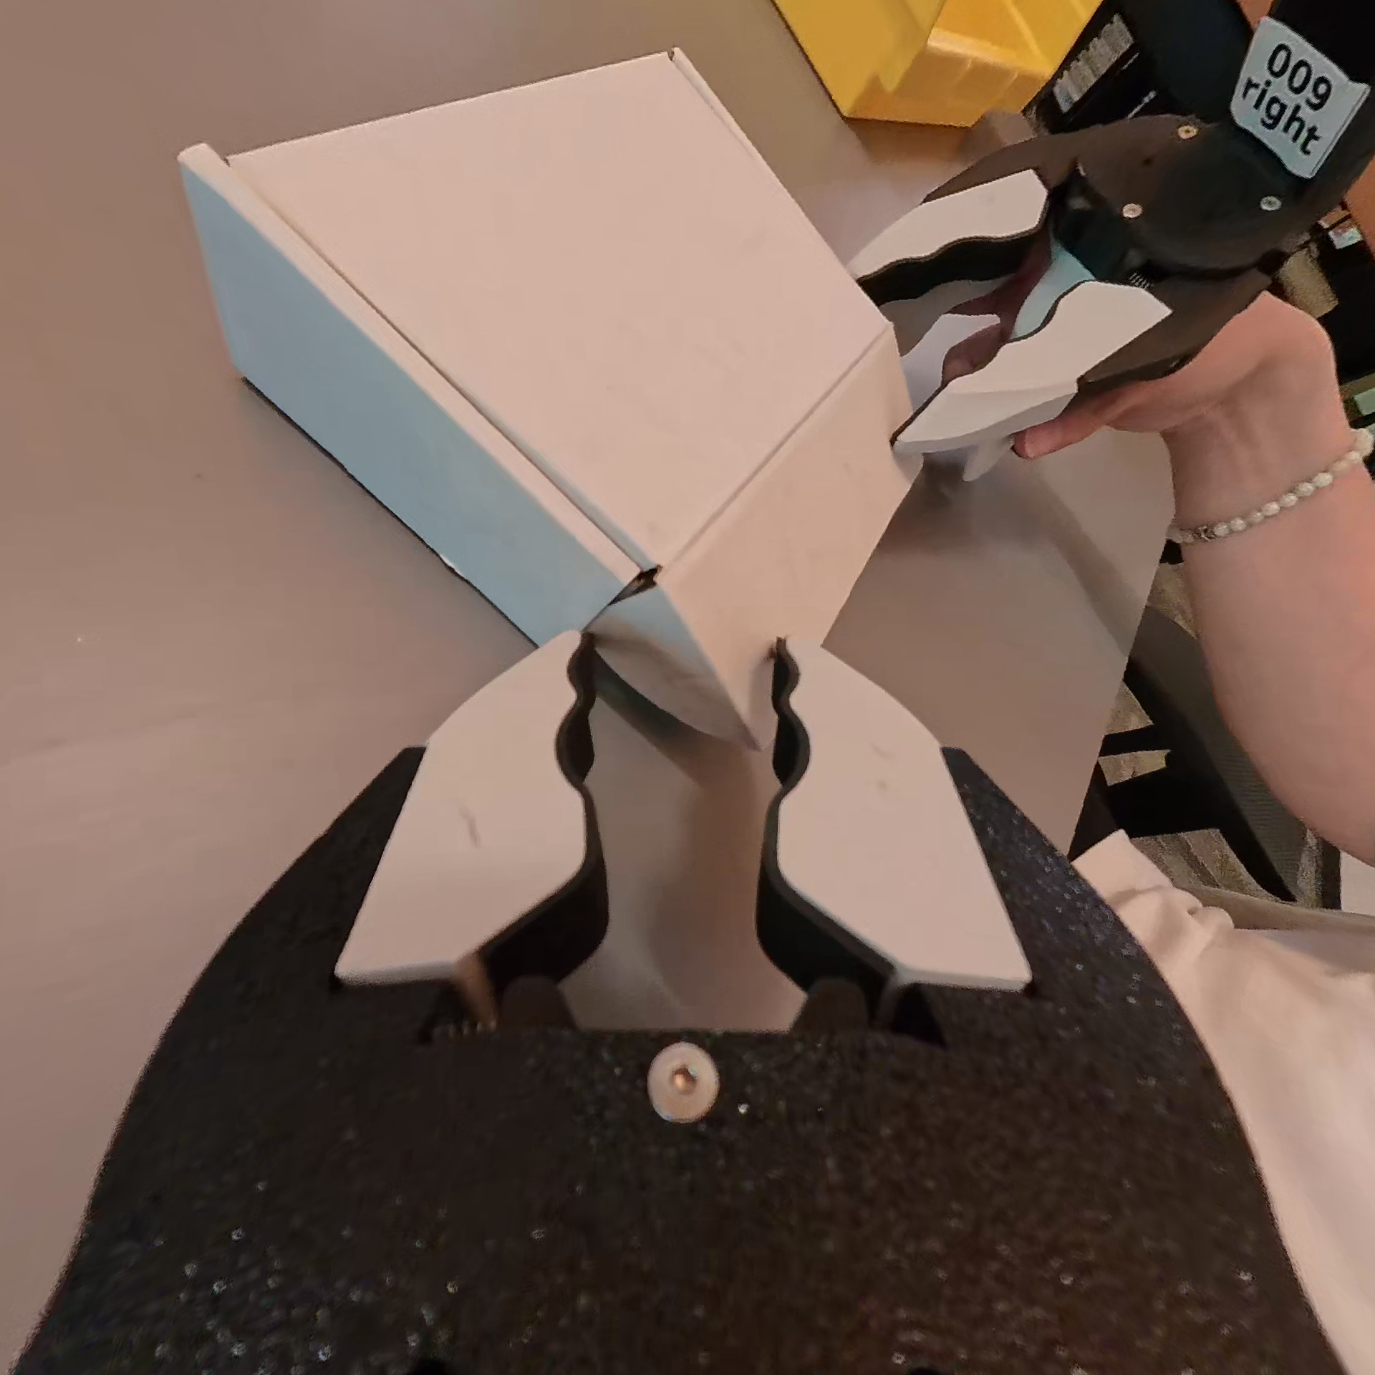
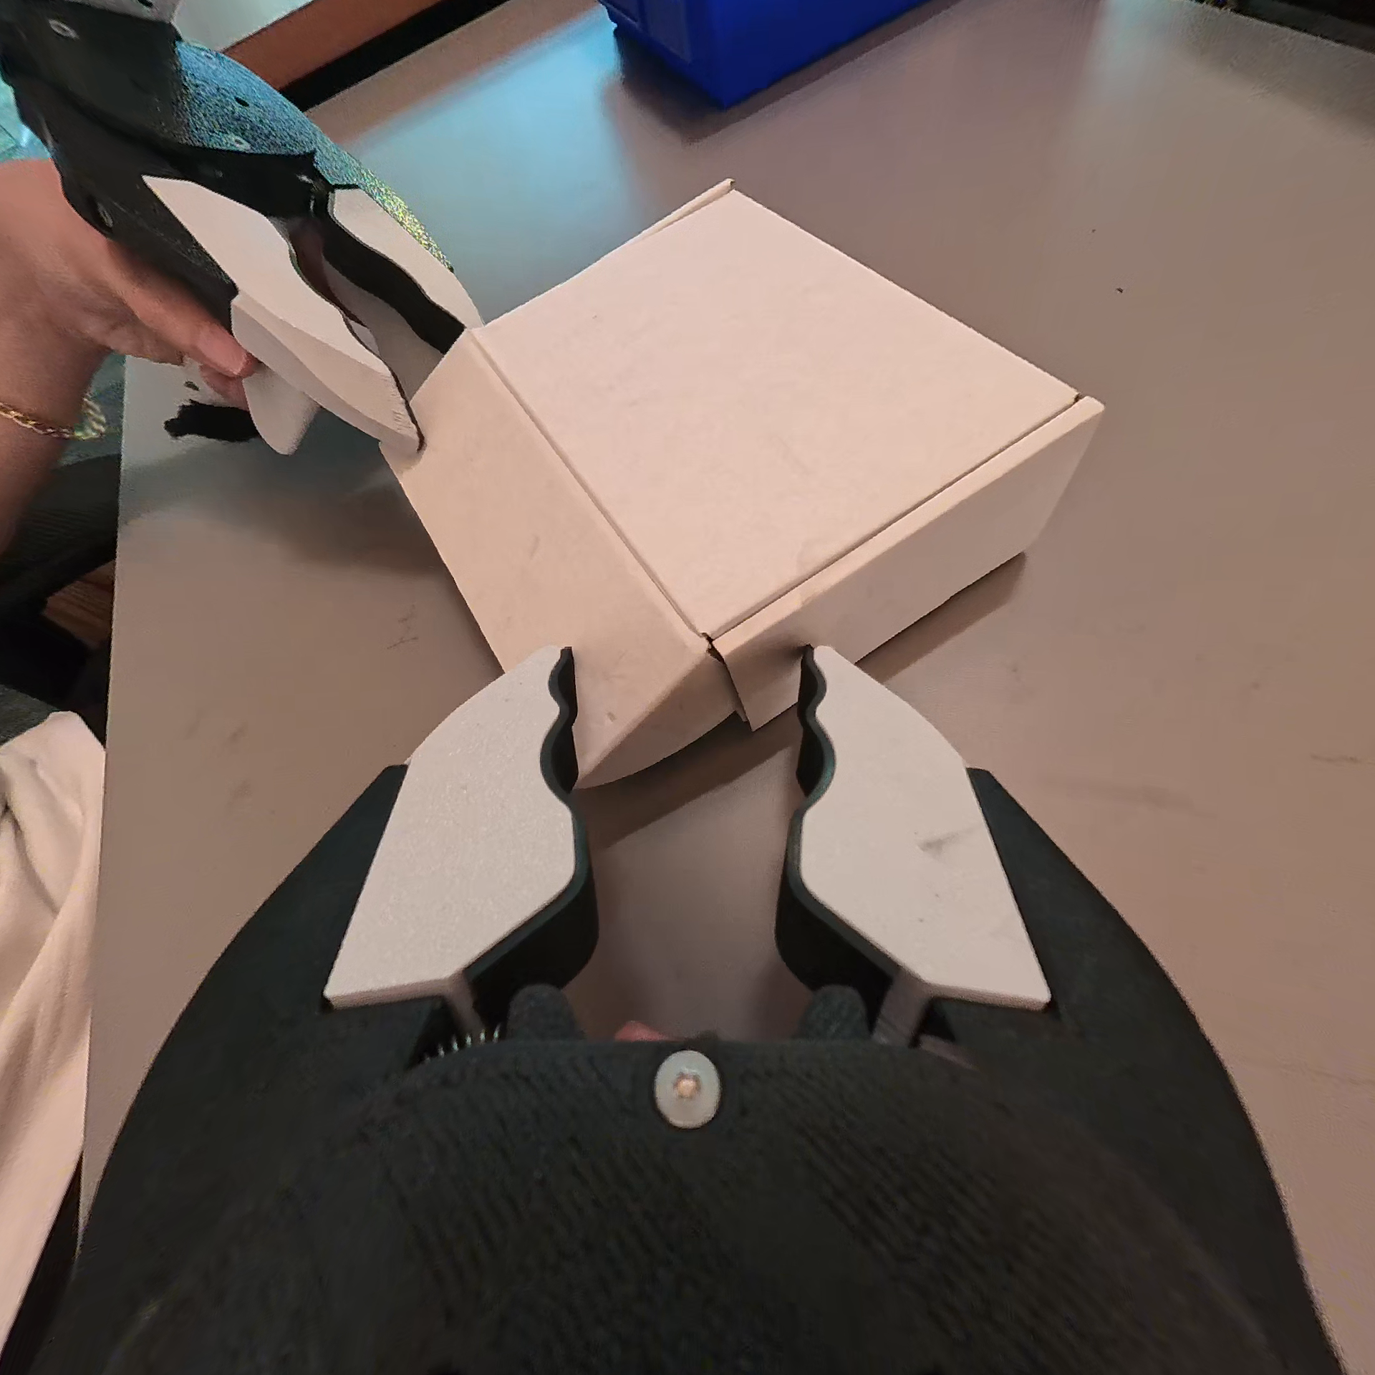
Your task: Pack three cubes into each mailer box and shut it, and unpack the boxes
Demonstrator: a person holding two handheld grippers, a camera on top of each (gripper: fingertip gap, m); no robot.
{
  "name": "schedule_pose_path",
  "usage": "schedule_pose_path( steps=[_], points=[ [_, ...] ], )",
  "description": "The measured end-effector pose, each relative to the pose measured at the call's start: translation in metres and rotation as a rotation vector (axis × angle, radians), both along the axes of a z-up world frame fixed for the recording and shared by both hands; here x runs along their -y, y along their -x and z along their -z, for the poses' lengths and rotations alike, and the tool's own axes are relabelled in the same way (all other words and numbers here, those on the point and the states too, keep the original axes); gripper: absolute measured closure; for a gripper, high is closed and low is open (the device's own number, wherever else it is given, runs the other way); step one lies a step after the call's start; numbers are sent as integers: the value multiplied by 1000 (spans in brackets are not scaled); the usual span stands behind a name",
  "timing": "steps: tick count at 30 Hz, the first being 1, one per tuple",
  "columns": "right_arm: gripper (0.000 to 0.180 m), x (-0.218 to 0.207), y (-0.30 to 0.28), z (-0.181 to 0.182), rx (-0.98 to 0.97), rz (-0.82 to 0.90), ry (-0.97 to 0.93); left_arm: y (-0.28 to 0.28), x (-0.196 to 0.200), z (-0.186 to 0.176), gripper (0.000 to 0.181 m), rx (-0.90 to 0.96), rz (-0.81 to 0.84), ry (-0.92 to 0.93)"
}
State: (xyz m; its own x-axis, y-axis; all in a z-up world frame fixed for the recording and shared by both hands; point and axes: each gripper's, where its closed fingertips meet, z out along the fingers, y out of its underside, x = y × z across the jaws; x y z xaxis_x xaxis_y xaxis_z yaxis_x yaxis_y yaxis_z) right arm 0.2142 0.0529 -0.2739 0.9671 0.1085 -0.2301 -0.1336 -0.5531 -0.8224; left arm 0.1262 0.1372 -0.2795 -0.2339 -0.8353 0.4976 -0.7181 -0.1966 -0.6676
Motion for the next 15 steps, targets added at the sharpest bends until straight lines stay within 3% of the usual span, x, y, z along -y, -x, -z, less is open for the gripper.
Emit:
schedule_pose_path(
  steps=[8, 15],
  points=[
    [123, -1, 1, 0, -12, 30, -2, -5, -1, -1, 138, -13, -58, 67],
    [123, 3, 2, 0, 69, -18, 57, -7, -5, 2, 137, 74, -10, 4]
  ],
)
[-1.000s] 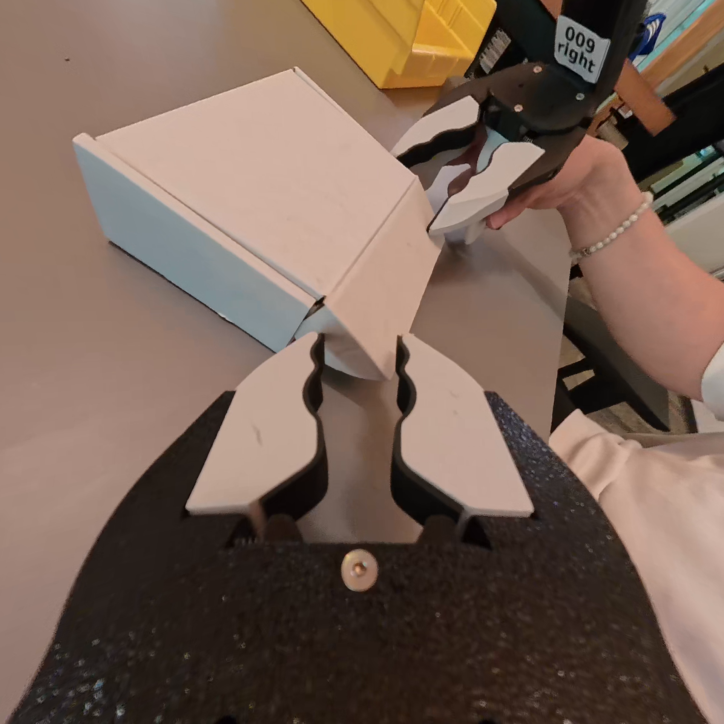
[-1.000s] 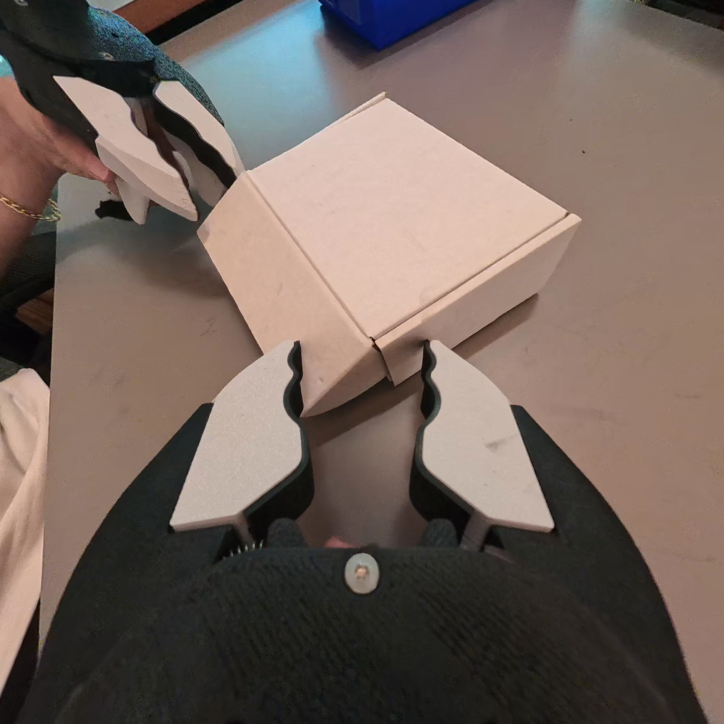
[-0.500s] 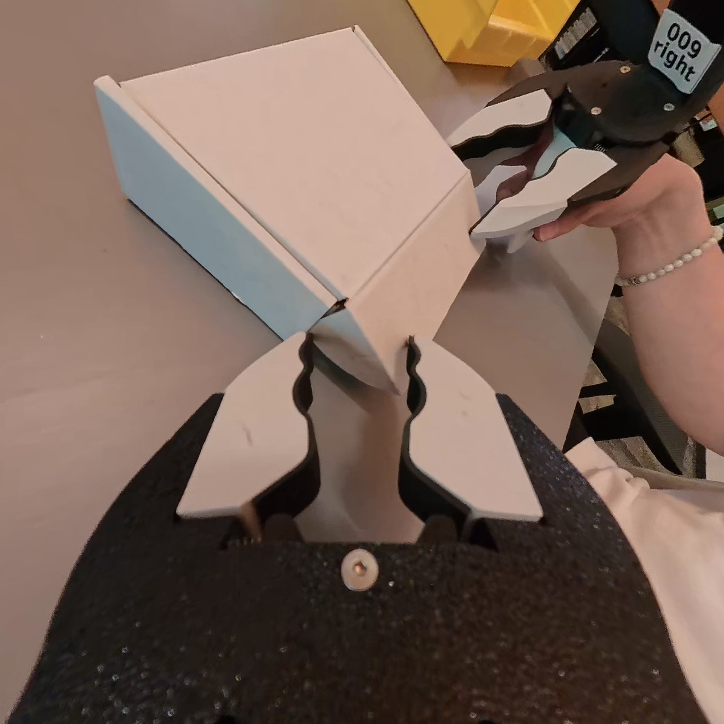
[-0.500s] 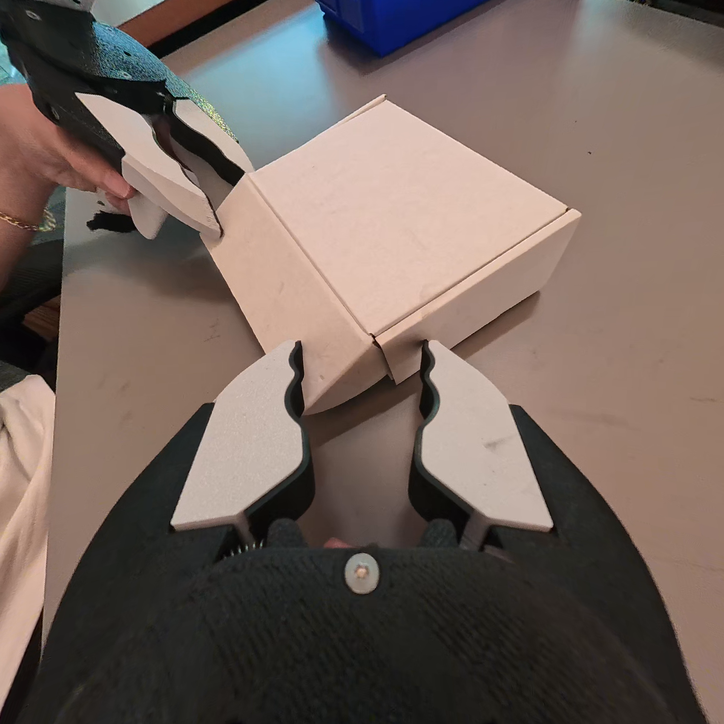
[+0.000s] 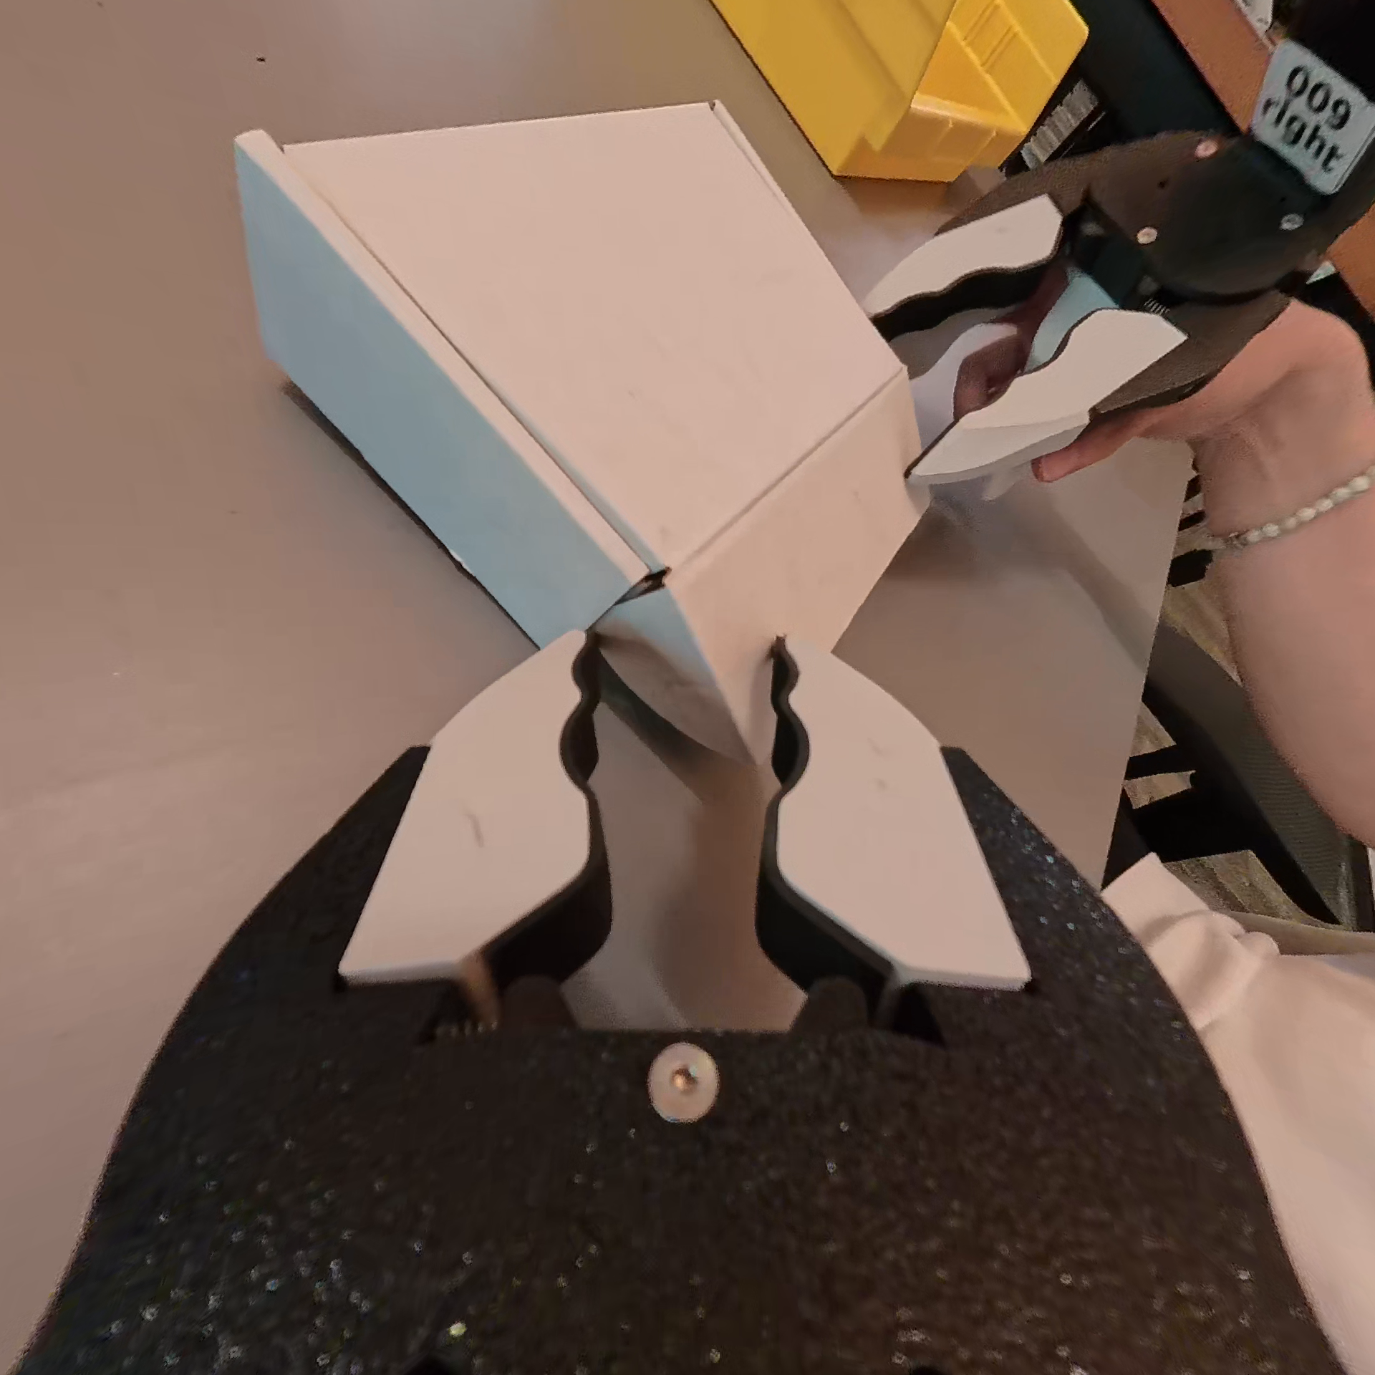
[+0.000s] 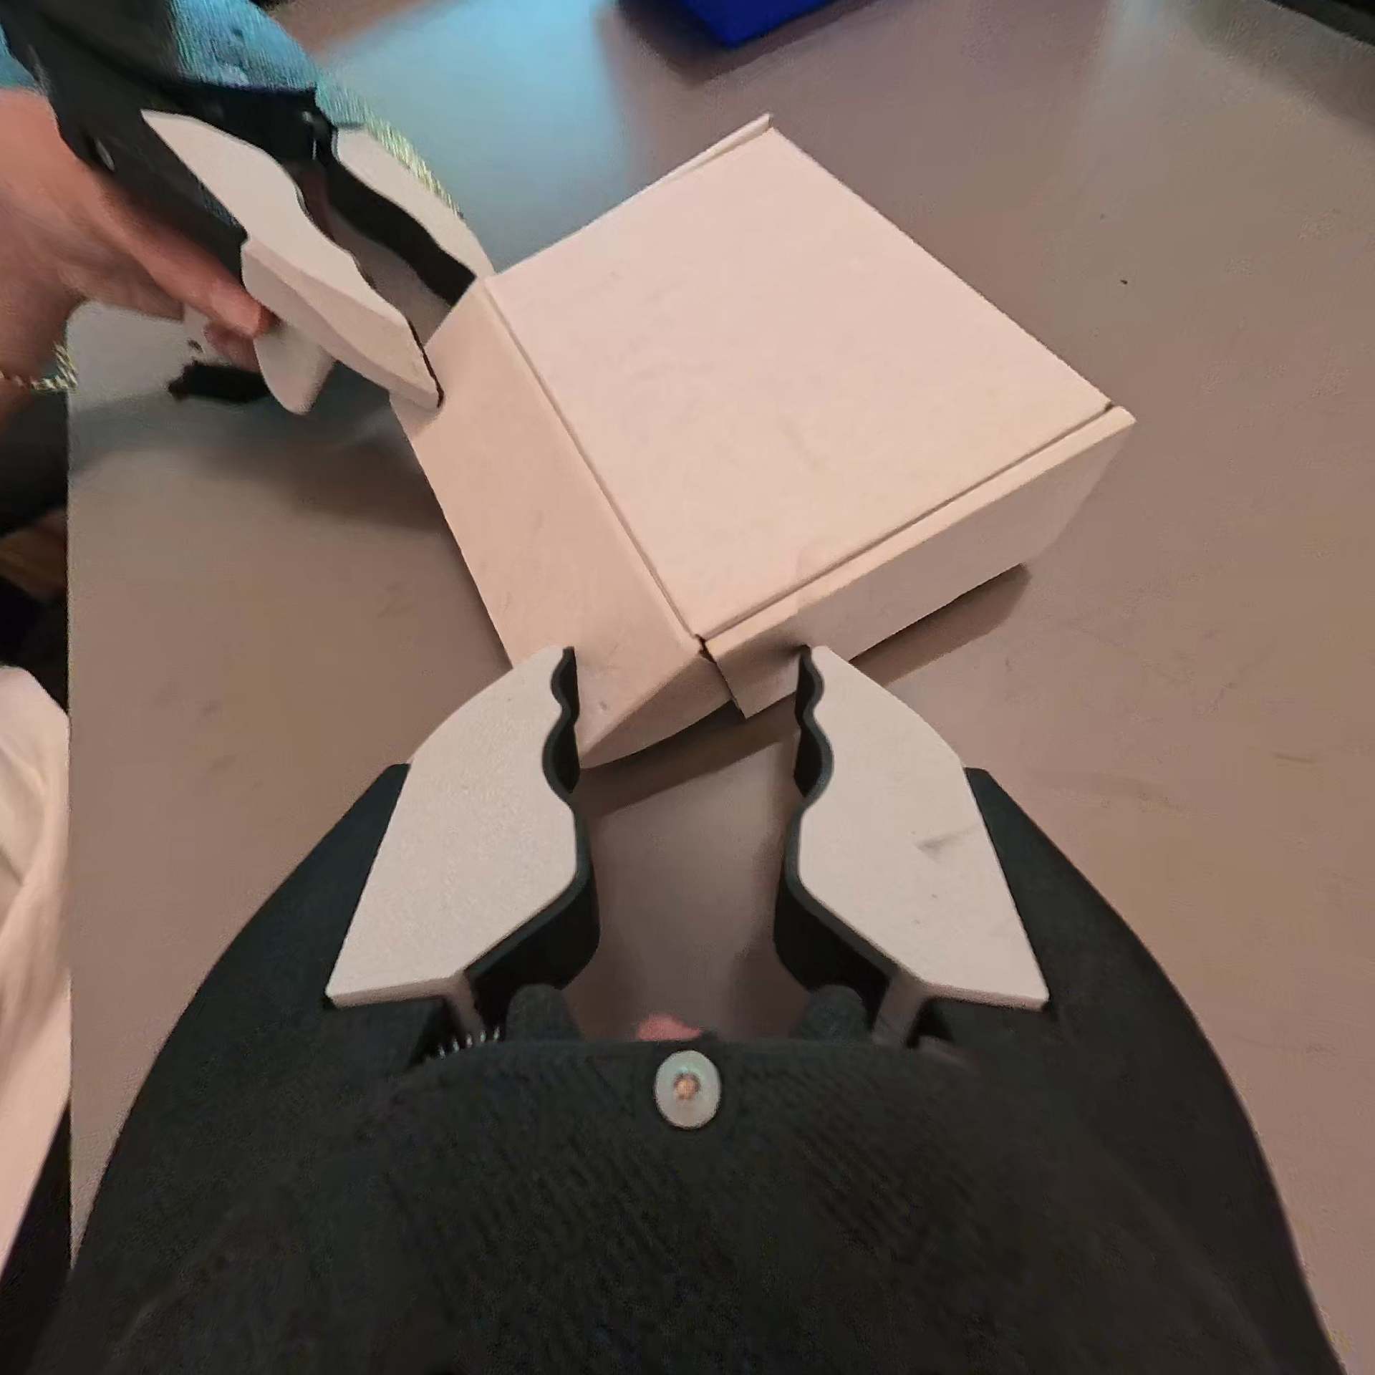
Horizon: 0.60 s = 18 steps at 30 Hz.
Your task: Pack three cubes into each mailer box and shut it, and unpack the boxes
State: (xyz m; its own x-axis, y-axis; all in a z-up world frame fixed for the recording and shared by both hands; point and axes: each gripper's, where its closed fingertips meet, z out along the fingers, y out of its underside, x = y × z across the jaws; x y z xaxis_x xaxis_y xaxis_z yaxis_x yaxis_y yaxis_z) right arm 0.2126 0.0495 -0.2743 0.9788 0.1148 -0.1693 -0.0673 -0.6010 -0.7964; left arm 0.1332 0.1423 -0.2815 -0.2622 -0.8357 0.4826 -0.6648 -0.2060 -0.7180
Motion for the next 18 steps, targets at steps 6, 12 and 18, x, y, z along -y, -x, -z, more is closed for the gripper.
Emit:
schedule_pose_path(
  steps=[6, 12, 18],
  points=[
    [119, -32, -13, -41, 193, -30, -28, -1, 0, -1, 137, -2, -9, 9],
    [159, -93, -14, -56, 320, -130, -59, -2, -2, -2, 137, 6, -20, 11],
    [180, -108, -10, -17, 406, -278, 143, -3, -3, -3, 136, 18, -30, 5]
  ],
)
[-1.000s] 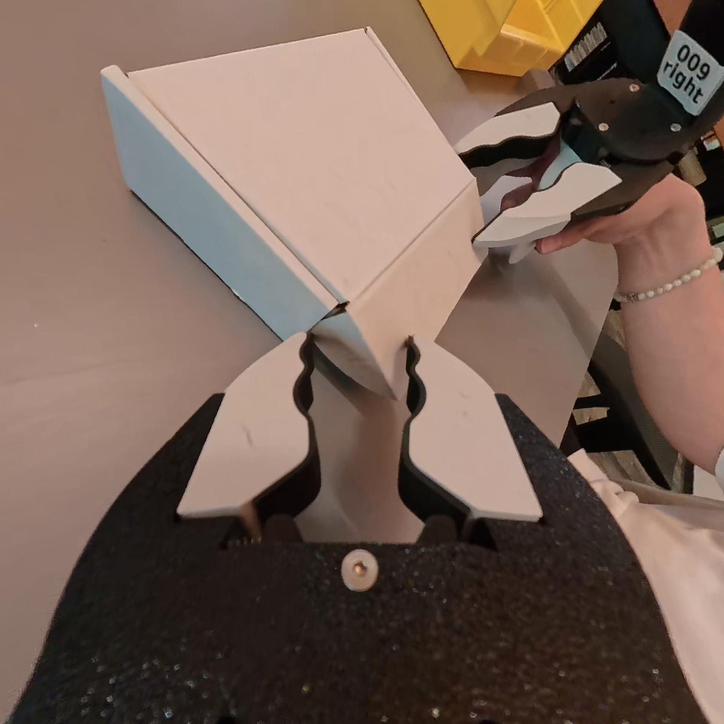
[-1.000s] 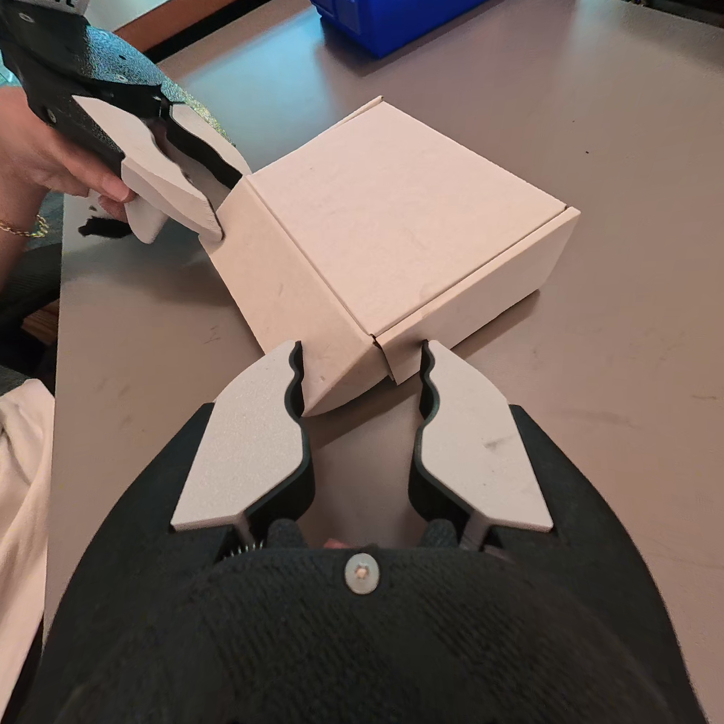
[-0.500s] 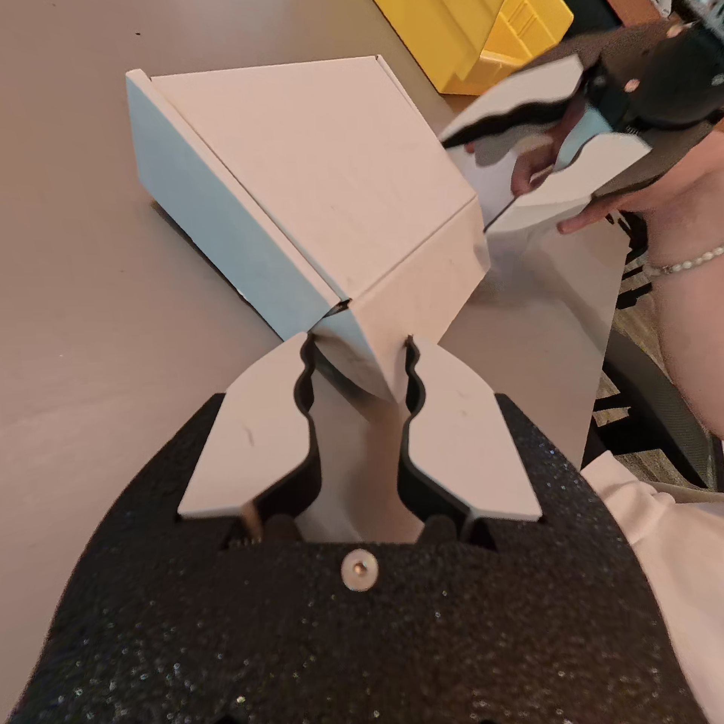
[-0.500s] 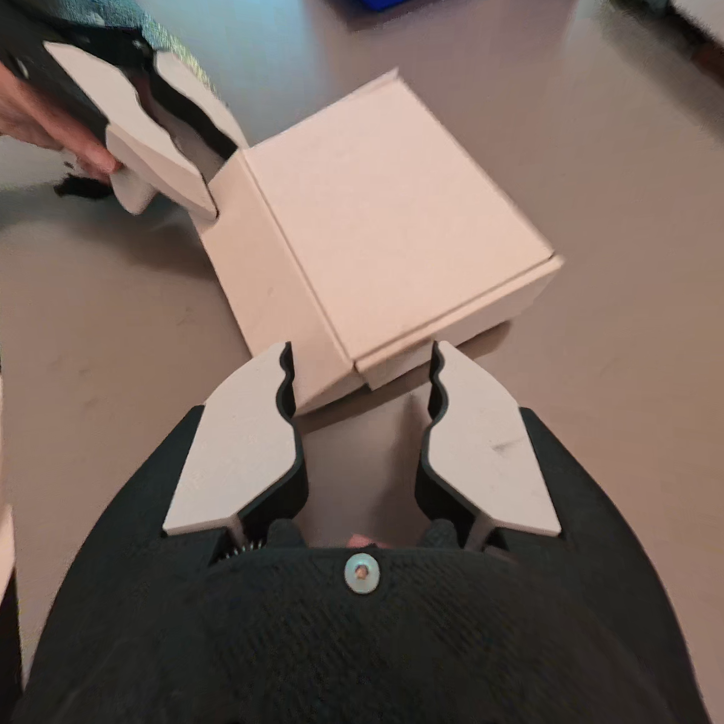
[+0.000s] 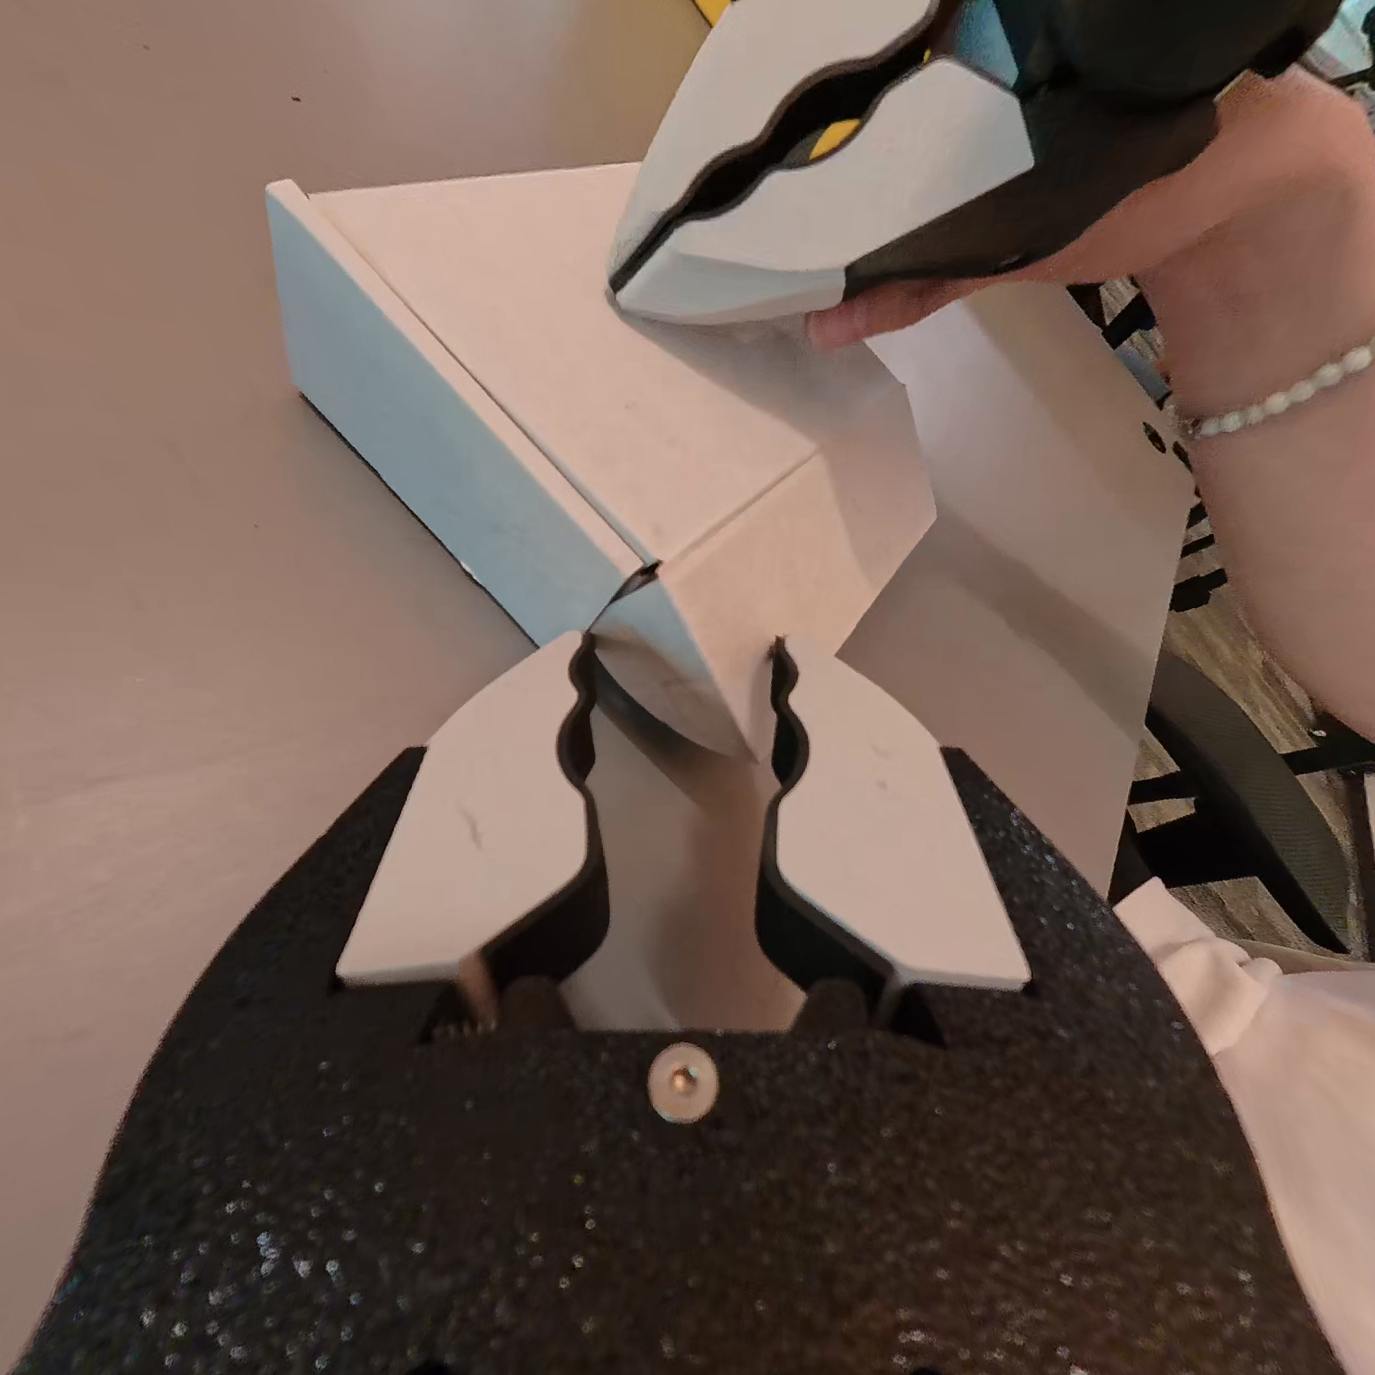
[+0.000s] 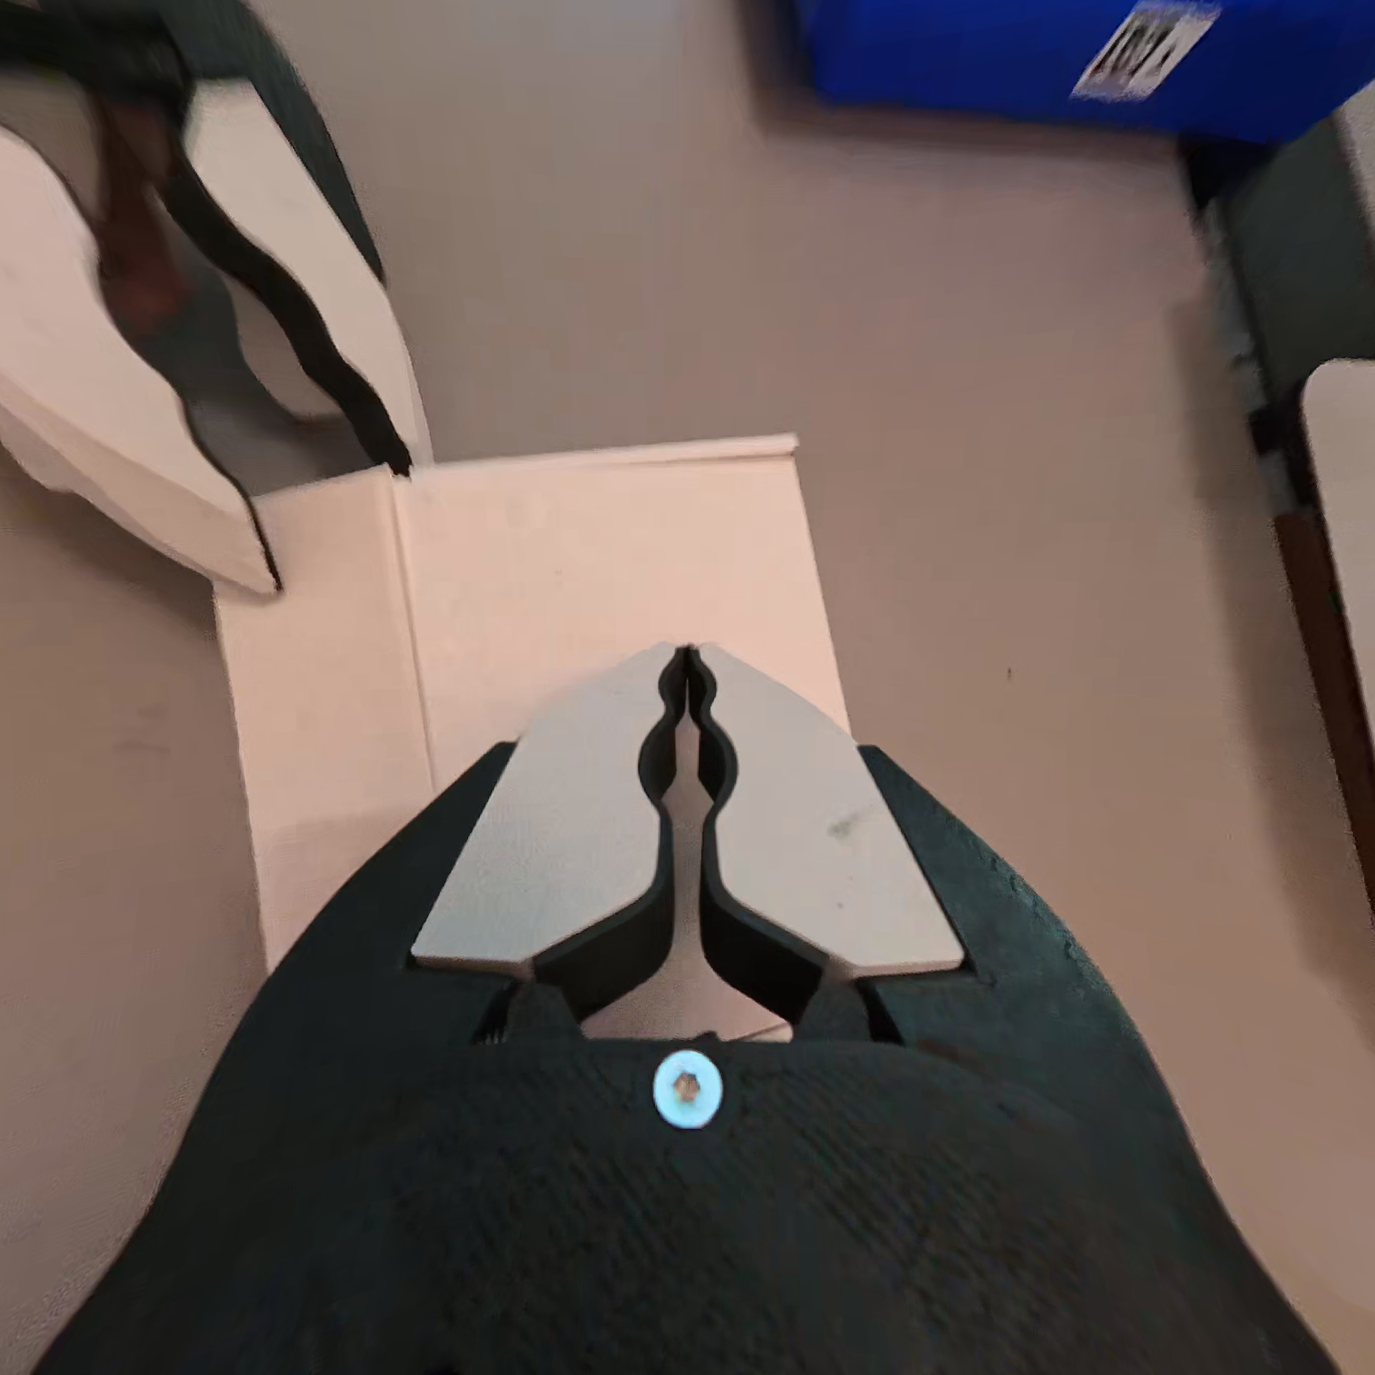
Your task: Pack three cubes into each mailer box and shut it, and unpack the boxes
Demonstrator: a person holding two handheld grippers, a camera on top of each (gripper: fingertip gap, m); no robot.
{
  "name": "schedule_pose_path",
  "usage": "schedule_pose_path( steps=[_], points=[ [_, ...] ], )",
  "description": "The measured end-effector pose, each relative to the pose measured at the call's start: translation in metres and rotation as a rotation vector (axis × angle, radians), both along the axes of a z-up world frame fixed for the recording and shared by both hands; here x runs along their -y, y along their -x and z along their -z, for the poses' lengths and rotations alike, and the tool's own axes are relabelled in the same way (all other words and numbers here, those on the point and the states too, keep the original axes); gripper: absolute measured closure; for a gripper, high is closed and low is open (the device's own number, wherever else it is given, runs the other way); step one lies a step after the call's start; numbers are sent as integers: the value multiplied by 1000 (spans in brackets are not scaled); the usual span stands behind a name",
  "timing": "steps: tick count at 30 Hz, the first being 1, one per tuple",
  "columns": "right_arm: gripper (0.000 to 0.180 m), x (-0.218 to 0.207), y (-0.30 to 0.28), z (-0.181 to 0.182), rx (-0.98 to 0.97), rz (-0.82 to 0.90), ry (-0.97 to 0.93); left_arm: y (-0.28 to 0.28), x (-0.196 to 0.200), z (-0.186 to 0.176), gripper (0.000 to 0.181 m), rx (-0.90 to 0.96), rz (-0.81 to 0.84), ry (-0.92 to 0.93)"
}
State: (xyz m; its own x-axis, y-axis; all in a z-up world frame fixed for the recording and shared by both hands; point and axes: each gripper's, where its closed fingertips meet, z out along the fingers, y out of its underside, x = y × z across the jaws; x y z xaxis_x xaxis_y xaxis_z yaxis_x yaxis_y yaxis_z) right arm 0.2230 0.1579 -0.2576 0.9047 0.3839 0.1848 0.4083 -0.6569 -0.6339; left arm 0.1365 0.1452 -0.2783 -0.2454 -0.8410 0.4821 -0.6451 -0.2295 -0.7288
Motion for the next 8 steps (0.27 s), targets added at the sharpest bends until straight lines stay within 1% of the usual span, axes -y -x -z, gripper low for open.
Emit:
schedule_pose_path(
  steps=[4, 8],
  points=[
    [180, 0, 0, 0, 15, 20, -12, 5, 0, -1, 139, -3, 33, -74],
    [180, 0, 0, 1, -3, 29, -6, 14, 2, -3, 153, -27, 76, -93]
  ],
)
